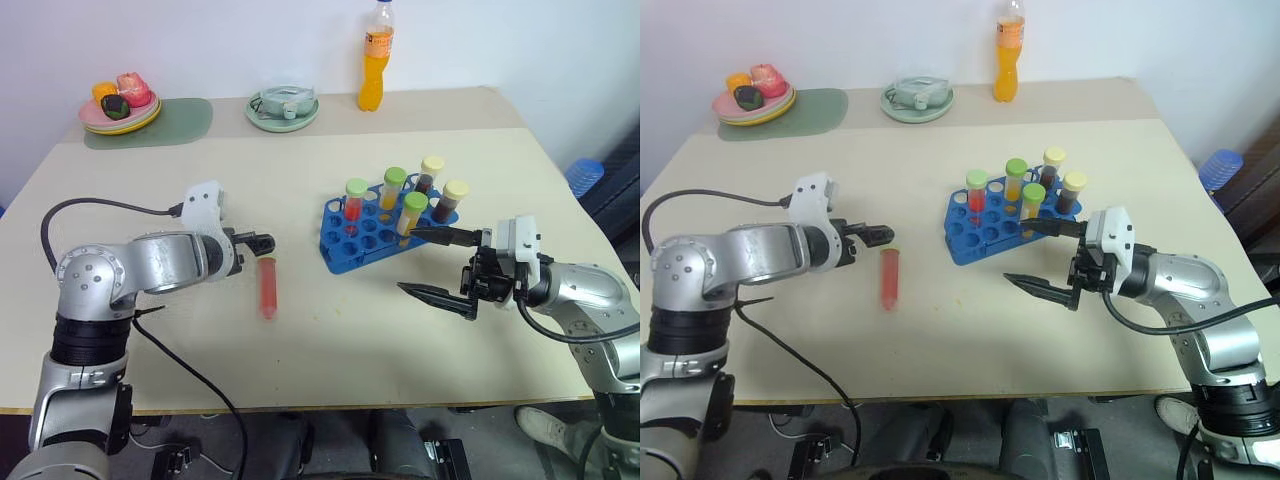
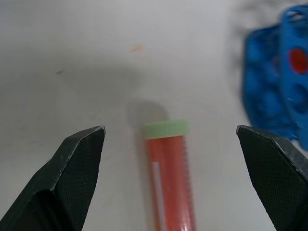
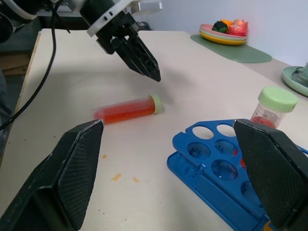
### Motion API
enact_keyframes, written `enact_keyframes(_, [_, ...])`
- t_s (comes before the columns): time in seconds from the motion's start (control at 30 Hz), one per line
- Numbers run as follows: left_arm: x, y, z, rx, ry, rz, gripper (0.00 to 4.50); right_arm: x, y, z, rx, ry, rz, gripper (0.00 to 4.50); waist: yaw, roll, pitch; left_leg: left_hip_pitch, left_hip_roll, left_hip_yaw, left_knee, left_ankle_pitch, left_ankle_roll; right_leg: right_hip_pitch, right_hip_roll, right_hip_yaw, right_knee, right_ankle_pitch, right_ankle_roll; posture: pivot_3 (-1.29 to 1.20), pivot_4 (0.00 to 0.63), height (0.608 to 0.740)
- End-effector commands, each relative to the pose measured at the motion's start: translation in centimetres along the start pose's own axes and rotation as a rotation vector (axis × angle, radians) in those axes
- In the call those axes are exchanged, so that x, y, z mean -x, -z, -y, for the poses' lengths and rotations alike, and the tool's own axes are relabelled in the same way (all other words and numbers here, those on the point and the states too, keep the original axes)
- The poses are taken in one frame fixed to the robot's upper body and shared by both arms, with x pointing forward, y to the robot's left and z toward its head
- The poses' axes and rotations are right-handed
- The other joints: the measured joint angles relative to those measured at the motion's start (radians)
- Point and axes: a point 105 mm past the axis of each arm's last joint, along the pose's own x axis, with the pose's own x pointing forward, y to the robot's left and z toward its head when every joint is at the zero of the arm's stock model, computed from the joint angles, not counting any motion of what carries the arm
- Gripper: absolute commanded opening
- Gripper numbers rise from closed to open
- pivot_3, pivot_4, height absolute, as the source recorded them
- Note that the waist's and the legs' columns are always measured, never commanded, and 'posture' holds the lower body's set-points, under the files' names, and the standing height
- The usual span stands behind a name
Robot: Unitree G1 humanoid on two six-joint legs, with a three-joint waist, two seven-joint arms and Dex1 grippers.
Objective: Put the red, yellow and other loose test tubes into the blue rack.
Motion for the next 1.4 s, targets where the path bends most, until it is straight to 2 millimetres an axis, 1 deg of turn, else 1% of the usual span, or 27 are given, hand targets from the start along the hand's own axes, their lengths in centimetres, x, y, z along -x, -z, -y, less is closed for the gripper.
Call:
enact_keyframes(0.03, [-0.1, 0.0, 0.6, 0.071, -0.028, 0.007, 4.5, -0.2, -1.0, 0.0, 0.039, -0.011, 0.033, 4.41, 0.002, 0.0, 0.0, 0.0, 0.0, 0.0, 0.0, 0.0, 0.0, 0.0, 0.0, 0.0, 0.0, 0.0, 0.0, 0.0, 0.15, 0.74])
enact_keyframes(0.13, [-0.5, 0.5, 1.1, 0.128, -0.059, -0.01, 4.5, -0.2, -1.1, 0.0, 0.041, -0.01, 0.032, 4.41, 0.001, 0.0, 0.0, 0.0, 0.0, 0.0, 0.0, 0.0, 0.0, 0.001, 0.0, 0.0, -0.001, 0.0, 0.0, 0.0, 0.15, 0.74])
enact_keyframes(0.33, [-0.9, 0.6, 0.9, 0.228, -0.152, -0.047, 4.5, -0.2, -1.2, 0.1, 0.045, -0.008, 0.032, 4.41, 0.001, 0.0, 0.0, 0.002, 0.0, 0.0, 0.0, 0.0, 0.0, 0.002, 0.0, 0.0, 0.0, 0.0, 0.0, 0.0, 0.15, 0.74])
enact_keyframes(0.47, [-1.1, 0.4, 0.3, 0.231, -0.172, -0.058, 4.5, -0.2, -1.2, 0.1, 0.045, -0.005, 0.031, 4.41, 0.002, 0.0, 0.0, 0.003, 0.0, 0.001, 0.0, 0.0, 0.0, 0.002, 0.0, 0.0, 0.0, 0.0, 0.0, 0.0, 0.15, 0.74])
enact_keyframes(0.7, [-2.0, 0.4, -0.5, 0.213, -0.203, -0.12, 4.5, -0.2, -1.2, 0.1, 0.043, 0.005, 0.034, 4.41, 0.002, 0.0, 0.0, 0.004, 0.0, 0.001, 0.0, 0.0, 0.0, 0.004, 0.0, 0.0, 0.0, 0.0, 0.0, 0.0, 0.15, 0.74])
enact_keyframes(0.8, [-2.5, 0.7, -0.5, 0.197, -0.203, -0.156, 4.5, -0.2, -1.2, 0.1, 0.043, 0.01, 0.035, 4.41, 0.002, 0.0, 0.0, 0.004, 0.0, 0.001, 0.0, 0.0, 0.0, 0.004, 0.0, 0.0, 0.0, 0.0, 0.0, 0.0, 0.15, 0.74])
enact_keyframes(1.1, [-3.2, 1.6, -0.3, 0.198, -0.2, -0.21, 4.5, 0.0, -1.2, 0.0, 0.042, 0.021, 0.03, 4.41, 0.003, 0.0, 0.0, 0.005, 0.0, 0.001, 0.0, 0.0, 0.0, 0.004, 0.0, 0.0, 0.0, 0.0, 0.0, 0.0, 0.15, 0.74])
enact_keyframes(1.2, [-3.3, 1.9, -0.6, 0.202, -0.215, -0.216, 3.71, 0.0, -1.1, -0.1, 0.038, 0.022, 0.029, 4.5, 0.003, 0.0, 0.0, 0.005, 0.0, 0.001, 0.0, 0.0, 0.0, 0.004, 0.0, 0.0, 0.0, 0.0, 0.0, 0.0, 0.15, 0.74])
enact_keyframes(1.23, [-3.3, 2.0, -0.6, 0.206, -0.217, -0.218, 3.31, 0.0, -1.0, -0.1, 0.036, 0.022, 0.029, 4.5, 0.001, 0.0, 0.0, 0.005, 0.0, 0.001, 0.0, 0.0, 0.0, 0.004, 0.0, 0.0, 0.0, 0.0, 0.0, 0.0, 0.15, 0.74])
enact_keyframes(1.37, [-3.3, 2.4, -1.0, 0.23, -0.234, -0.222, 1.28, -0.1, -1.0, -0.1, 0.032, 0.023, 0.031, 4.5, -0.001, 0.0, 0.0, 0.006, 0.0, 0.001, -0.001, 0.0, 0.0, 0.004, 0.0, 0.0, 0.0, 0.0, 0.0, 0.0, 0.15, 0.74])
enact_keyframes(1.4, [-3.4, 2.6, -0.9, 0.243, -0.233, -0.222, 0.92, -0.1, -1.0, -0.1, 0.032, 0.022, 0.03, 4.5, -0.001, 0.0, -0.001, 0.006, 0.0, 0.001, -0.002, 0.0, 0.0, 0.004, 0.0, 0.001, 0.0, 0.0, 0.0, 0.0, 0.15, 0.74])
